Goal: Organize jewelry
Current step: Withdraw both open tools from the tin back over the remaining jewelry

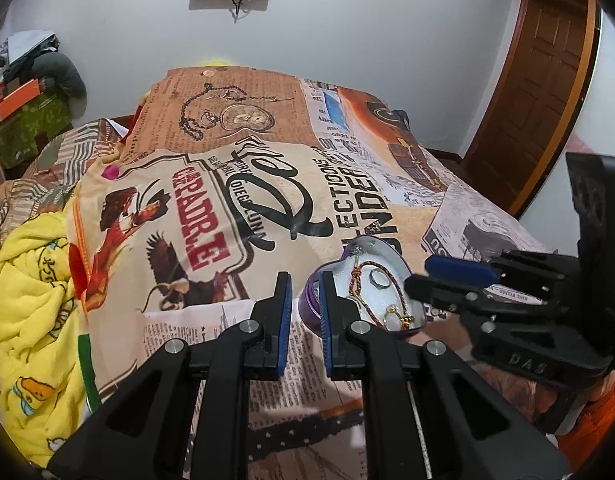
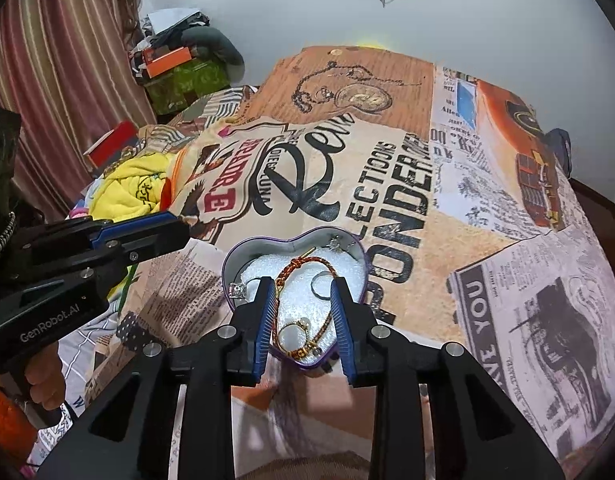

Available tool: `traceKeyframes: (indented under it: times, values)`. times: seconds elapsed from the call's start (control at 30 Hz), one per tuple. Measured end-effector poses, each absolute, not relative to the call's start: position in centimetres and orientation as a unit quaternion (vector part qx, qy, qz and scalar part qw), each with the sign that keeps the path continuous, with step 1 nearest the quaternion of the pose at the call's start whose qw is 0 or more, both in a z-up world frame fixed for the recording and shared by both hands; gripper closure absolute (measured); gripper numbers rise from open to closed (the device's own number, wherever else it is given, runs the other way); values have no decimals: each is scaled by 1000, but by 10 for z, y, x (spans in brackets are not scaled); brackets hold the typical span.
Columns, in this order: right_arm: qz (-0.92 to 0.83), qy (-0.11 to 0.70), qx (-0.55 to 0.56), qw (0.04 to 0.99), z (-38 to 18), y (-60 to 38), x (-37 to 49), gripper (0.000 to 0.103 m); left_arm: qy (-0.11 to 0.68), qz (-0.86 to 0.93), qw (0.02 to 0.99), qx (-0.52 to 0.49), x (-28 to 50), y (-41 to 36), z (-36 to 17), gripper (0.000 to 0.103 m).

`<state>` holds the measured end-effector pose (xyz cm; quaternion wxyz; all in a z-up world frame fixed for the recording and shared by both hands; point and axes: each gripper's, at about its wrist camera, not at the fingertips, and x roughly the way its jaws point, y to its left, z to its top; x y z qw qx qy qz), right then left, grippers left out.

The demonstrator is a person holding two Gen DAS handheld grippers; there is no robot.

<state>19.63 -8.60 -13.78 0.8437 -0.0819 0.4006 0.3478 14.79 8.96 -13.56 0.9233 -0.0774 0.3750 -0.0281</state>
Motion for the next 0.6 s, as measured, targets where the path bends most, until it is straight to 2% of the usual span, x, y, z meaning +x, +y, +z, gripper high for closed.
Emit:
traceKeyframes:
  times: [0.6]
  values:
    - [278,396,-50,874,-119,-177,190,76,391,-80,915,-55,131,24,-124,91]
